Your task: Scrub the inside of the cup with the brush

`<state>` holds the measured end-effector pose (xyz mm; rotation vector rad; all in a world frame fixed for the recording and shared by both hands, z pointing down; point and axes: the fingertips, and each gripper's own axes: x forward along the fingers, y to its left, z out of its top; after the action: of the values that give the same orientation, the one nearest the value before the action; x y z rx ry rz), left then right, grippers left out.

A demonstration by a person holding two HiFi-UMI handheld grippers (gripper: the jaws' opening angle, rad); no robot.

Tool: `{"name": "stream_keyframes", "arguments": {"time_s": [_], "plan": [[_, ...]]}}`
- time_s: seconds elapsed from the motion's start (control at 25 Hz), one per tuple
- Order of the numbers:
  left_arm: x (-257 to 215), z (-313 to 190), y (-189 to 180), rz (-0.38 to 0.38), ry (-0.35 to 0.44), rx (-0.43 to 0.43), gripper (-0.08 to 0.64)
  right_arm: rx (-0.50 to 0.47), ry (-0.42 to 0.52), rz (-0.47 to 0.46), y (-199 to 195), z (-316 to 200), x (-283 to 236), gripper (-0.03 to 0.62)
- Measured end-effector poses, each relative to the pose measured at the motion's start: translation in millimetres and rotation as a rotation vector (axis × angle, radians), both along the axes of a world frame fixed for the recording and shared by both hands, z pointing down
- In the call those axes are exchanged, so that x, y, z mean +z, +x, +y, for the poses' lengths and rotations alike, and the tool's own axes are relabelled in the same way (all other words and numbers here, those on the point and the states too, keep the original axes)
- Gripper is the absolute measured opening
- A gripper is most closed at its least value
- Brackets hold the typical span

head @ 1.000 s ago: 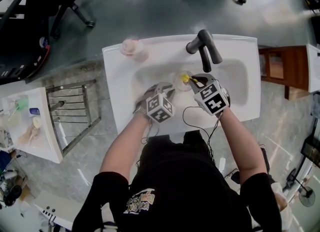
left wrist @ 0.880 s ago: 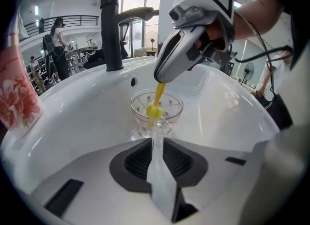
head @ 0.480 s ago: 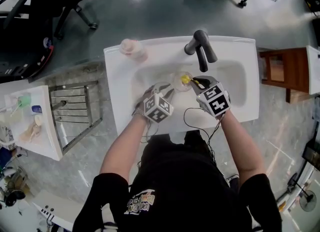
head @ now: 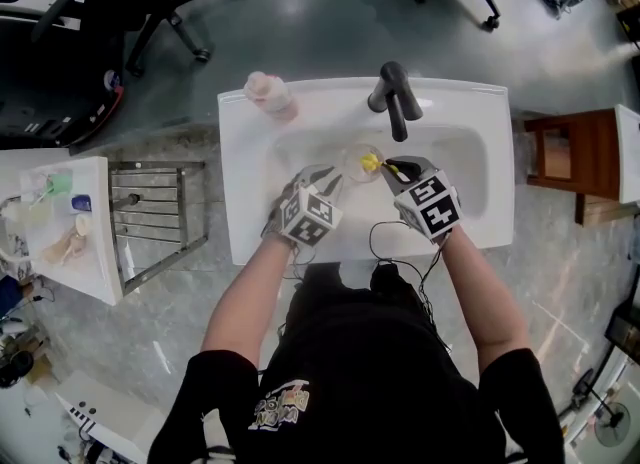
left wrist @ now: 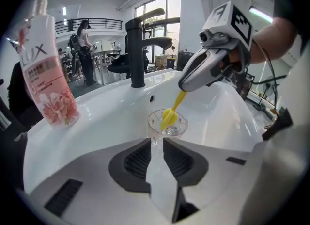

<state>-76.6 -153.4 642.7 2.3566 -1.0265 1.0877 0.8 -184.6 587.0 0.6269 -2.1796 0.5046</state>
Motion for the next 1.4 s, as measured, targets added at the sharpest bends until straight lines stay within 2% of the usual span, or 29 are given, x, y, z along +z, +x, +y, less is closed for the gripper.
{"name": "stream_keyframes", "arguments": {"time_s": [0.52,0.8,1.04,1.24,1.4], "plan": [[-84.9,15.8,4.6,0.112,0.138,-0.315,0.028,-0.048,0.091,-0.124,31.7,15.4,-57.1,0.038],[-133.3,38.7,26.7,0.17,0.218,-0.442,0.008,-0.083,0.16,-0.208,61.3,31.7,-99.5,0.038],[-173.4,69.4,53.0,0.192,0.283,-0.536,0.008,-0.157,0.226,-0.329,79.1,51.3,-142.6,0.038],[-194.2,108.5,48.4,0.211,0.332,-0.64,0.008,-0.221,0.253,-0.398,73.7,74.6,-160.7,0.038],[-204.2,139.9,30.1,0.214,0.366,-0.695,0.006,-0.248,0.245,-0.435,54.9,92.6,-169.5,0.038]]}}
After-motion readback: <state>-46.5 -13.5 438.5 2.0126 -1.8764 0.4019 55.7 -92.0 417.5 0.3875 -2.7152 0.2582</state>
